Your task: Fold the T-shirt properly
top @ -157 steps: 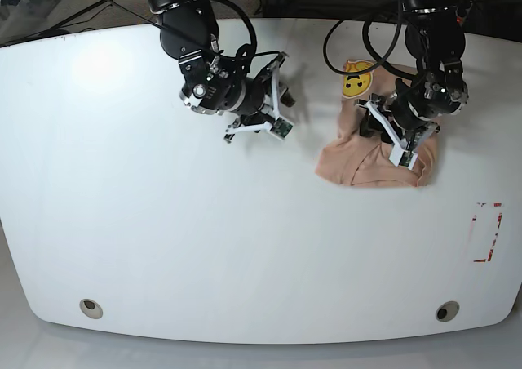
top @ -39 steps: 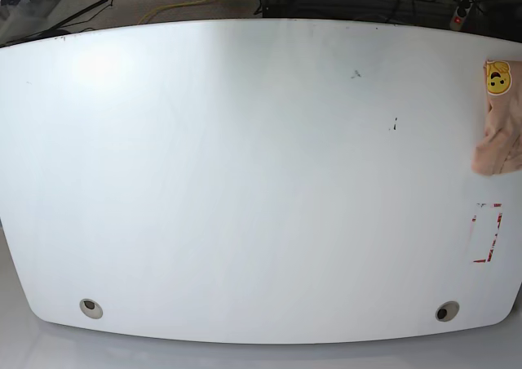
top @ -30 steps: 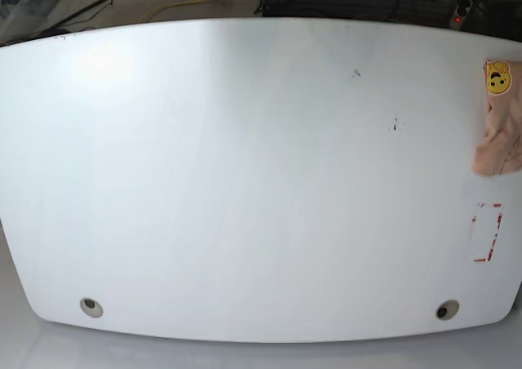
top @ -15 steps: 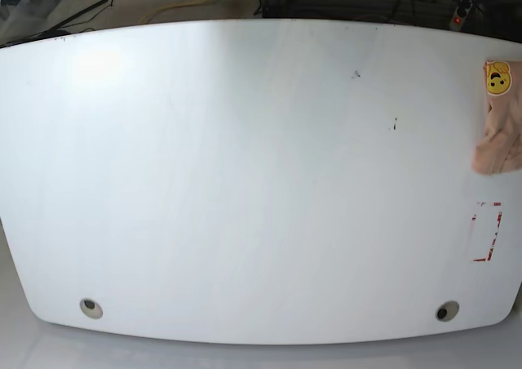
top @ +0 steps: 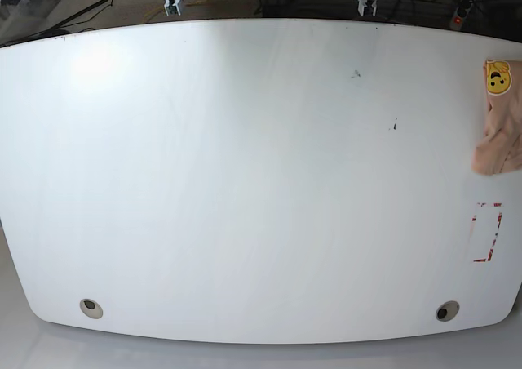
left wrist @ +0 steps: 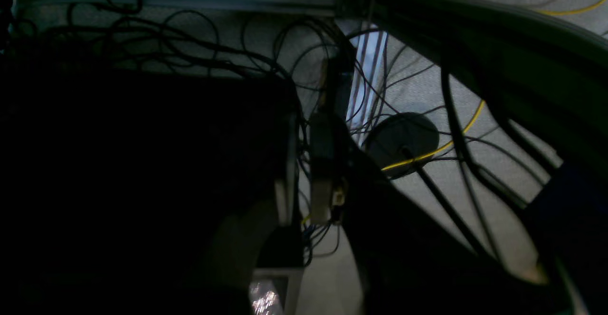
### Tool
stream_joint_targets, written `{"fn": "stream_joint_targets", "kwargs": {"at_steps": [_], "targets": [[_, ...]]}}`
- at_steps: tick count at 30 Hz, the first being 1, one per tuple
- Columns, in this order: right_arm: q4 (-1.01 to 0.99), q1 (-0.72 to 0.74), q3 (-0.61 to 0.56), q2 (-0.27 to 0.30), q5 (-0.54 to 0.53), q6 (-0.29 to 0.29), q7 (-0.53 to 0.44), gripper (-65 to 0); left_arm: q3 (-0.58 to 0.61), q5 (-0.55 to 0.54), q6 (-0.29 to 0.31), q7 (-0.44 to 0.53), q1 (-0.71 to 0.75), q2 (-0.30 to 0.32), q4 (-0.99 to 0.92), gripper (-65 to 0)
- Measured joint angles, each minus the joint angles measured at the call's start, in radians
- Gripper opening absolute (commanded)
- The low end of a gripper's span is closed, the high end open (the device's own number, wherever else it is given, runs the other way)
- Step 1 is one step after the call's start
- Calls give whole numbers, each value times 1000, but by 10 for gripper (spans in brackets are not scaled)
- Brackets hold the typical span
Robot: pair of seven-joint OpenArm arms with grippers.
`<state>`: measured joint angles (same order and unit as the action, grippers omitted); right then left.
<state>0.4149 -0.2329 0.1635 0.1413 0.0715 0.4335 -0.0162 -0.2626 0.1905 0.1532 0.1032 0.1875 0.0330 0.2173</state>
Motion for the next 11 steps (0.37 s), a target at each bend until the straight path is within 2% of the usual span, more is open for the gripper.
{"fn": "stream_joint_targets", "kwargs": {"at_steps": [11], "targets": [[-4,38,0,0,2,2,2,-491,-6,0,0,0,-2,1,3,-607]]}}
